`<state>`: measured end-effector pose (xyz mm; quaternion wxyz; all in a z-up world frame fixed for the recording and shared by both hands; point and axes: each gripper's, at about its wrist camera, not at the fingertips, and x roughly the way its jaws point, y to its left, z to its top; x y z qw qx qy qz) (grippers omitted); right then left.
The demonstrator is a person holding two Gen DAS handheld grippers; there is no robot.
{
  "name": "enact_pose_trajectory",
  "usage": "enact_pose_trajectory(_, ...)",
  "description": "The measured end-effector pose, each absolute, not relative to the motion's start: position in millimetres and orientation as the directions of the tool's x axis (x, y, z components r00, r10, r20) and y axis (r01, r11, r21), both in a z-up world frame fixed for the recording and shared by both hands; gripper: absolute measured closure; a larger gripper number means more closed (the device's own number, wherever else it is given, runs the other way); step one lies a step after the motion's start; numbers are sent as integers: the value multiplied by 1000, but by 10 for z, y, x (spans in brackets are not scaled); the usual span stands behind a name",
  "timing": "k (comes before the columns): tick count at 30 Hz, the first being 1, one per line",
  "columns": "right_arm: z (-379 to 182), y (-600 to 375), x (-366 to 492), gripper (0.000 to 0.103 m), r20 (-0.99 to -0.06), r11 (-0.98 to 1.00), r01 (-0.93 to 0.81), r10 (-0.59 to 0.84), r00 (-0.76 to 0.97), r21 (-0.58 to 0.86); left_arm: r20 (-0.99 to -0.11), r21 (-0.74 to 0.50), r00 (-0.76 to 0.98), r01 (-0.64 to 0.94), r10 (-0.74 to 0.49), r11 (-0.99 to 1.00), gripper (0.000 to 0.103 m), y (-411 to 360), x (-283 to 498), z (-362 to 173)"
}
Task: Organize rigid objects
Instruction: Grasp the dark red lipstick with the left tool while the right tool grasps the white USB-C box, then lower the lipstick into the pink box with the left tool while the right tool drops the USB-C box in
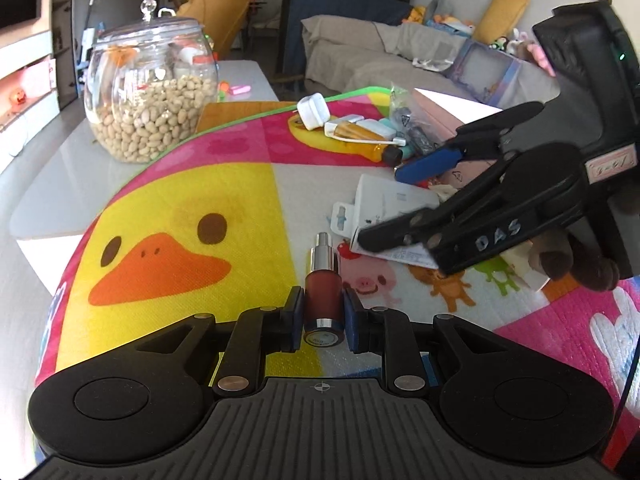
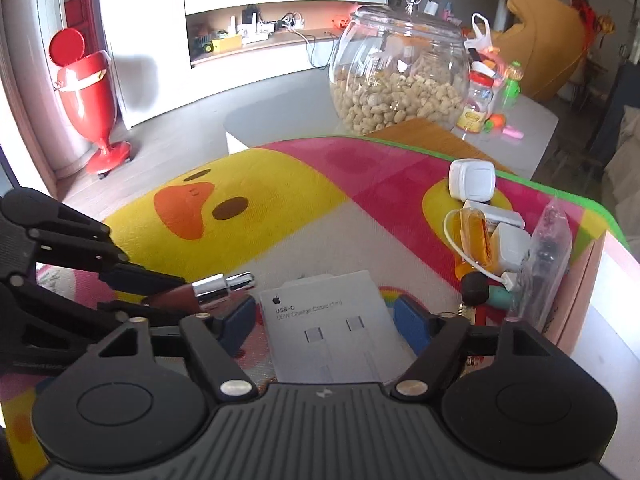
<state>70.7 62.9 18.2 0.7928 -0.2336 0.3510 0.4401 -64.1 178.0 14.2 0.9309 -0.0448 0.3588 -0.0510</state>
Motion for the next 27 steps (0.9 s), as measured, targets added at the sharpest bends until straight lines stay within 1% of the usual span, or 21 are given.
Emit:
enact_pose_trajectory(2,156,631,616,27,-777,498,-866,526,347,-50,-660,-101,741,74,-123,992,79,1758,-679,138)
enact_pose_trajectory(3,150,630,540,32,-784,489,-870,516,345,-61,-658,-90,743,80,-119,993,79,1741,-698,139)
enact_pose_trajectory(4,153,616,444,33,-783,486,-871,511,356,-79,-658,-81,744,85,-118,993,79,1725,-724,138)
enact_pose_trajectory(7,241,472,192,34,-777,509,-859,517,359,-58,-655,-96,742,104,-141,990,79,1679,-812,164)
enact_pose_trajectory(9,386,258,40,34,-746,537,-843,546,381,-38,-643,-114,746,129,-172,985,79,1626,-902,192)
enact_pose_trajectory(12,622,-146,-182,34,-671,606,-795,571,472,-44,-623,-119,751,183,-216,976,79,1461,-1023,236)
enact_pose_trajectory(16,743,-694,-470,34,-592,735,-666,483,645,-127,-617,-105,735,277,-281,955,79,1131,-1079,313)
enact_pose_trajectory(19,679,-1150,-532,34,-608,802,-595,451,654,-45,-614,-83,722,345,-321,935,79,855,-1046,431)
enact_pose_trajectory(21,587,-1414,-530,34,-625,847,-531,409,664,-9,-594,-68,727,379,-343,923,79,680,-945,582)
enact_pose_trajectory(24,482,-1712,-507,34,-641,899,-436,348,684,23,-538,-27,760,416,-364,909,79,410,-667,881)
enact_pose_trajectory(27,453,-1883,-544,34,-628,918,-395,332,704,43,-475,-5,798,420,-372,907,79,143,-238,1211)
